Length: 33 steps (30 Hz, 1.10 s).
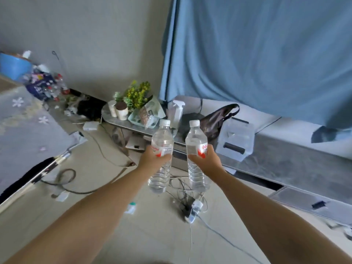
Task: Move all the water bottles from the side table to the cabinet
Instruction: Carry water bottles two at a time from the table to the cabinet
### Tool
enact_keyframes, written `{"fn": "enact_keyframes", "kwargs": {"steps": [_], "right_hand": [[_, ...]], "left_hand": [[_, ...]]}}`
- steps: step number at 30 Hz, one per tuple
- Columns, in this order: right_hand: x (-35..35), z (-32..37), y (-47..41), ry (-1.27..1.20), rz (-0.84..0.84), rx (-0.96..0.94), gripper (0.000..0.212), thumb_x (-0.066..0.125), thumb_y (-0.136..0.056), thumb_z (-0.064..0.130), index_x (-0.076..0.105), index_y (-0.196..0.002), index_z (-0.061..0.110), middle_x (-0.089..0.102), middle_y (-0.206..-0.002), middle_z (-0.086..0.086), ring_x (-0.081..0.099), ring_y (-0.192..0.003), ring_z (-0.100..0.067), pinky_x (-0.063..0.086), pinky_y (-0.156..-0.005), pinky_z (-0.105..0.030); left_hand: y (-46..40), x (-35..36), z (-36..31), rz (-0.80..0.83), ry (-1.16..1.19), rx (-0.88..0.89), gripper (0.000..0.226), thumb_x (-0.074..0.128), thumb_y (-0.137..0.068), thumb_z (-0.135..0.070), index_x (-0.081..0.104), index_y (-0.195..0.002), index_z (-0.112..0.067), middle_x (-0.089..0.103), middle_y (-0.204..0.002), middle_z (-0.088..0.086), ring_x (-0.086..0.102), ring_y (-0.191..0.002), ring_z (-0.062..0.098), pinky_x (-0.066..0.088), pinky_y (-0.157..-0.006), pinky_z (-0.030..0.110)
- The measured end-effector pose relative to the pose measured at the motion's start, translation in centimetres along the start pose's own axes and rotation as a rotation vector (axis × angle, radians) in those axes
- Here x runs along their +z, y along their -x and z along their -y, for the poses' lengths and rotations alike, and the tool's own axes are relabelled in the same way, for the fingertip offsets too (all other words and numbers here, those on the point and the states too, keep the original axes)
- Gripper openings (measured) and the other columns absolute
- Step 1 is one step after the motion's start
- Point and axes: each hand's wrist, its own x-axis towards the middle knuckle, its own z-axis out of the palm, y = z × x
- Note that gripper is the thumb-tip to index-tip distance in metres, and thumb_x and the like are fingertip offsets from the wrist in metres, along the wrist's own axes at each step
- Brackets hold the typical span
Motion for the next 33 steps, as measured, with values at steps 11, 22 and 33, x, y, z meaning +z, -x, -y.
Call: {"fn": "enact_keyframes", "kwargs": {"steps": [11, 22, 33], "right_hand": [[-11.5, -7.3, -2.0, -0.074, -0.289, 0.184, 0.052, 0.074, -0.076, 0.036, 0.042, -0.113, 0.019, 0.062, -0.100, -0.004, 0.063, -0.086, -0.021, 0.055, -0.076, -0.037], [-16.5, -11.6, -2.1, -0.205, -0.543, 0.302, 0.051, 0.077, -0.073, 0.040, 0.042, -0.106, 0.022, 0.061, -0.091, 0.004, 0.061, -0.079, -0.011, 0.045, -0.061, -0.024], [-26.0, -16.3, -0.5, -0.257, -0.762, 0.377, 0.048, 0.078, -0.074, 0.038, 0.044, -0.105, 0.022, 0.061, -0.092, 0.006, 0.060, -0.082, -0.012, 0.044, -0.066, -0.027]], "left_hand": [[-4.9, 13.4, -7.5, 0.205, -0.207, 0.164, 0.056, 0.077, -0.069, -0.044, 0.046, -0.110, -0.020, 0.056, -0.101, -0.006, 0.056, -0.089, 0.019, 0.044, -0.078, 0.029], [-8.7, 21.7, -12.8, 0.378, -0.297, 0.276, 0.055, 0.080, -0.066, -0.043, 0.050, -0.105, -0.019, 0.059, -0.100, -0.005, 0.053, -0.080, 0.014, 0.041, -0.068, 0.024], [-6.3, 33.4, -20.0, 0.656, -0.292, 0.369, 0.062, 0.078, -0.069, -0.043, 0.046, -0.115, -0.018, 0.064, -0.109, 0.001, 0.063, -0.098, 0.025, 0.052, -0.090, 0.042]]}}
